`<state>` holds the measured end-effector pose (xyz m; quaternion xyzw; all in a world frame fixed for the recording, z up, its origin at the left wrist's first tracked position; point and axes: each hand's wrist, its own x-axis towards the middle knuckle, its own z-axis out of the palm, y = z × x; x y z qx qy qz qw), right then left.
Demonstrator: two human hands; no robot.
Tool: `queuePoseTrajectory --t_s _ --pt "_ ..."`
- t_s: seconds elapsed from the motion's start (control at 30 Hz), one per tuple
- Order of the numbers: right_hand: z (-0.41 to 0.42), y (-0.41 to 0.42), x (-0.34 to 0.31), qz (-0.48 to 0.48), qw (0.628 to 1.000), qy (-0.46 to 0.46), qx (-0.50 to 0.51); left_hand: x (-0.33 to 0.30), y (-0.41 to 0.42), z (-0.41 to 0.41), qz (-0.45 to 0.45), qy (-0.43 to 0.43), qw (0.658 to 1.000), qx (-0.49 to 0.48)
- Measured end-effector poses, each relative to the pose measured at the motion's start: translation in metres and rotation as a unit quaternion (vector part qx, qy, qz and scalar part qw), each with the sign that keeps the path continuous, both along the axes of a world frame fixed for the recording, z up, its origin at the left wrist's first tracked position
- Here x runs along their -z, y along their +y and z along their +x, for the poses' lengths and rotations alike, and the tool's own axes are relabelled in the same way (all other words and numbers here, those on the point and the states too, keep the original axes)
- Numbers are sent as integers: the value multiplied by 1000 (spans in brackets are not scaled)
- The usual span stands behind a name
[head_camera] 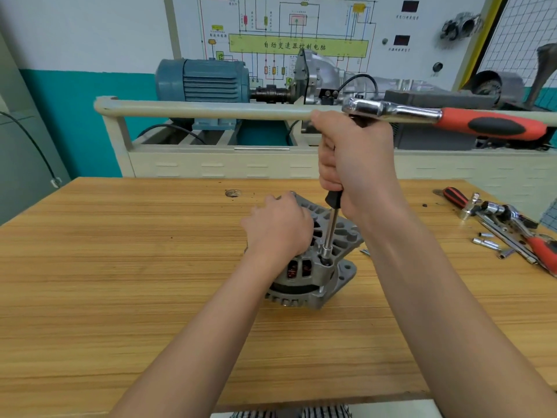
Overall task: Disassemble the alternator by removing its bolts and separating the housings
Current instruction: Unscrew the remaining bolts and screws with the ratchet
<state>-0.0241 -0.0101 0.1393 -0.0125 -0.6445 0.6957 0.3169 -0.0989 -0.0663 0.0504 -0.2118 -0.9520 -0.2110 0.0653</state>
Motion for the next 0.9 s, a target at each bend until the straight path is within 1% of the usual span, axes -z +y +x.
queuePoseTrajectory --t_s 0.13,0.23,0.47,0.7,0.8,0.9 --pt "0 -3 -1 23 998 7 54 -1 1 4 -2 -3 1000 -21" --pt "-1 -1 -3 5 996 -14 89 -2 1 5 -8 -6 1000 -26" --pt "-4 -1 -2 4 992 -18 125 -4 2 9 -14 -13 999 -36" --pt "-3 -5 1 3 986 12 168 -5 5 10 -15 -30 998 -53" --pt "-2 -6 2 0 984 23 176 -5 5 11 -12 -31 998 -57" --pt "-2 -4 2 1 990 23 142 -5 3 8 -12 -22 999 -41"
